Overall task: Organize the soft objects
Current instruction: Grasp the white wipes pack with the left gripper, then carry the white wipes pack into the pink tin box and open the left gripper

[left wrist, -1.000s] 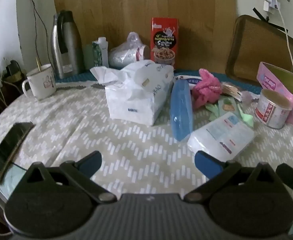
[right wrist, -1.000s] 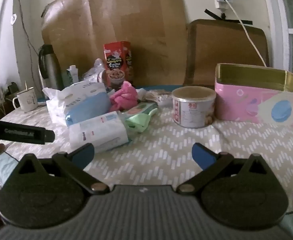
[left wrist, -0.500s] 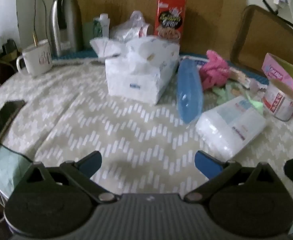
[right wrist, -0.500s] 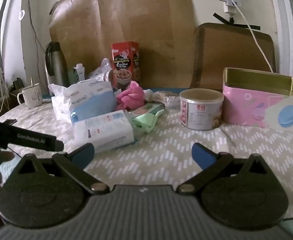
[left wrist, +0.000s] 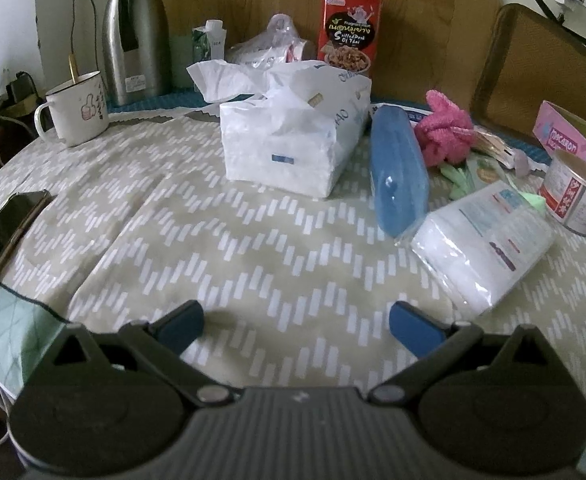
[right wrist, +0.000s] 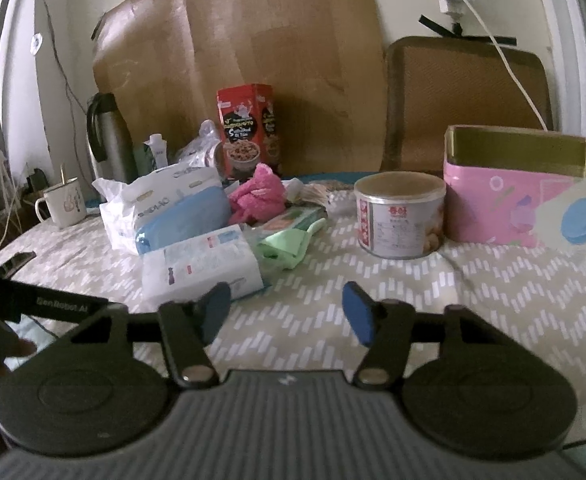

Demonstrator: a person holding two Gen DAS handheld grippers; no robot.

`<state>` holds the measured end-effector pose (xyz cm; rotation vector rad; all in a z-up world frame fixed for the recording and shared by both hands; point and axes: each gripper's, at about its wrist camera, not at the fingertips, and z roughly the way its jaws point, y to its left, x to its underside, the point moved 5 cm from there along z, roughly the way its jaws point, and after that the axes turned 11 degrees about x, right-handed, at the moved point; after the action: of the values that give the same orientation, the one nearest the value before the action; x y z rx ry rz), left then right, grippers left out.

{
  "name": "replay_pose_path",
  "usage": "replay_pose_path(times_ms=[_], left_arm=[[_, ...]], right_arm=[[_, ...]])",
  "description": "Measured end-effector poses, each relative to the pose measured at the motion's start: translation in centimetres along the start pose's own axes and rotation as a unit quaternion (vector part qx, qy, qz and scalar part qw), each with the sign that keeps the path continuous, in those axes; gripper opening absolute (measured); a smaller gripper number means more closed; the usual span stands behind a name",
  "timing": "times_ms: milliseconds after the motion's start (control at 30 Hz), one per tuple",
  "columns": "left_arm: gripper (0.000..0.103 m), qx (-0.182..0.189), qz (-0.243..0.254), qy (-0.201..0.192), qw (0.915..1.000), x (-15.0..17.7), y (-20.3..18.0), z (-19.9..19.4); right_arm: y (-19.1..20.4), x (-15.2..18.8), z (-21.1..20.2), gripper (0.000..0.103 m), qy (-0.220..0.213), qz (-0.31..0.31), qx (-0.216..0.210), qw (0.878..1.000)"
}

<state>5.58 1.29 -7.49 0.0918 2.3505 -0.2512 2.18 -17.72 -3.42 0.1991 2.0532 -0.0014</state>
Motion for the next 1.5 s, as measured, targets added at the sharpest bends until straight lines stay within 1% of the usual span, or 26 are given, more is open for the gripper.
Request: replay_pose_path(times_ms=[33,167,233,267,300,333,367,467,500,533,667,700,733,800,833,900,933,967,1000,1067,1133,1233,1300,1367,1467,1500], left_arm=[[0.103,0.0,0.001,-0.002,1.0,0.0,0.0,0.0],[0.103,0.011,0.014,-0.007,0.9998,0.2,0.1,-0.2],[0.101,0.03,0.01,-0.006,0.9995,0.3,0.5,-0.7],[0.099,0.047,-0.006,-0.008,0.9989,0.2,0.9,-1.1],[0.094,0.068,-0.022,-0.013,0.9973,0.2,1.3,-1.6],[0.09,0.097,-0.037,-0.022,0.9943,0.1,1.6,-2.0],[0.089,0.122,-0.051,-0.031,0.9907,-0.1,1.8,-2.5],[0.082,0.159,-0.054,-0.041,0.985,-0.8,1.3,-3.1],[0.077,0.17,-0.051,-0.04,0.9833,-1.0,0.9,-3.1],[0.072,0.187,-0.051,-0.034,0.9804,-1.2,0.5,-3.0],[0.06,0.265,-0.069,0.001,0.9617,-2.0,-1.2,-1.7],[0.056,0.276,-0.069,0.006,0.9588,-2.1,-1.7,-1.4],[0.051,0.283,-0.065,0.011,0.9568,-2.3,-2.2,-1.0],[0.044,0.285,-0.061,0.022,0.9563,-2.5,-2.7,0.3],[0.038,0.291,-0.062,0.029,0.9542,-2.6,-3.1,0.9],[0.034,0.306,-0.066,0.044,0.9488,-2.6,-3.7,1.5],[0.034,0.321,-0.061,0.051,0.9437,-2.4,-4.2,1.5],[0.034,0.339,-0.049,0.056,0.9378,-2.3,-4.9,1.2],[0.036,0.347,-0.033,0.055,0.9356,-2.1,-5.6,0.7],[0.046,0.336,0.008,0.044,0.9406,-1.9,-6.8,0.0],[0.057,0.321,0.028,0.035,0.9461,-1.8,-6.7,-0.6],[0.065,0.329,0.017,0.026,0.9438,-2.3,-5.9,-1.5],[0.067,0.316,0.008,0.005,0.9488,-3.2,-5.0,-2.1],[0.067,0.301,-0.005,-0.017,0.9535,-4.1,-4.0,-2.7],[0.064,0.294,-0.019,-0.018,0.9553,-4.7,-3.3,-2.4],[0.064,0.297,-0.018,-0.013,0.9547,-4.7,-3.3,-2.0]], right_arm=[[-0.1,-0.1,0.1,0.056,0.002,0.001,-0.003,1.0],[-0.5,-1.0,0.6,0.052,0.003,0.004,-0.019,1.0],[-1.0,-1.6,1.0,0.052,0.005,0.013,-0.029,0.999],[-1.2,-1.9,1.2,0.052,0.007,0.017,-0.034,0.999],[-1.2,-2.1,1.4,0.052,0.009,0.019,-0.039,0.999],[-1.2,-2.2,1.7,0.052,0.012,0.019,-0.045,0.999],[-1.1,-2.4,2.1,0.052,0.015,0.02,-0.051,0.998],[-0.8,-2.7,2.8,0.052,0.026,0.027,-0.073,0.997],[-0.7,-2.9,3.1,0.052,0.03,0.031,-0.08,0.996],[-0.6,-3.0,3.4,0.052,0.034,0.034,-0.087,0.995],[-0.2,-3.2,4.8,0.052,0.054,0.042,-0.11,0.992],[0.0,-3.0,5.1,0.049,0.062,0.041,-0.116,0.99],[0.2,-2.8,5.4,0.039,0.074,0.04,-0.124,0.989],[0.4,-2.1,5.6,0.023,0.103,0.047,-0.148,0.982],[0.5,-1.7,5.3,0.021,0.111,0.051,-0.16,0.98],[0.8,-1.2,3.6,0.02,0.113,0.042,-0.181,0.976],[1.0,-1.0,2.5,0.017,0.103,0.026,-0.184,0.977],[1.3,-0.8,1.5,0.016,0.087,0.0,-0.175,0.981],[1.3,-0.6,0.4,0.017,0.071,-0.027,-0.165,0.983],[0.8,-0.2,-0.9,0.017,0.06,-0.051,-0.161,0.984],[-0.1,-0.4,-1.2,0.018,0.056,-0.056,-0.141,0.987],[-1.9,-1.2,-0.6,0.019,0.065,-0.016,-0.134,0.989],[-2.3,-1.6,0.0,0.024,0.067,0.006,-0.143,0.987],[-2.0,-1.9,0.3,0.029,0.062,0.001,-0.143,0.988],[-1.2,-1.9,1.1,0.032,0.068,-0.001,-0.15,0.986],[-0.9,-1.8,1.2,0.036,0.074,-0.001,-0.158,0.985]])
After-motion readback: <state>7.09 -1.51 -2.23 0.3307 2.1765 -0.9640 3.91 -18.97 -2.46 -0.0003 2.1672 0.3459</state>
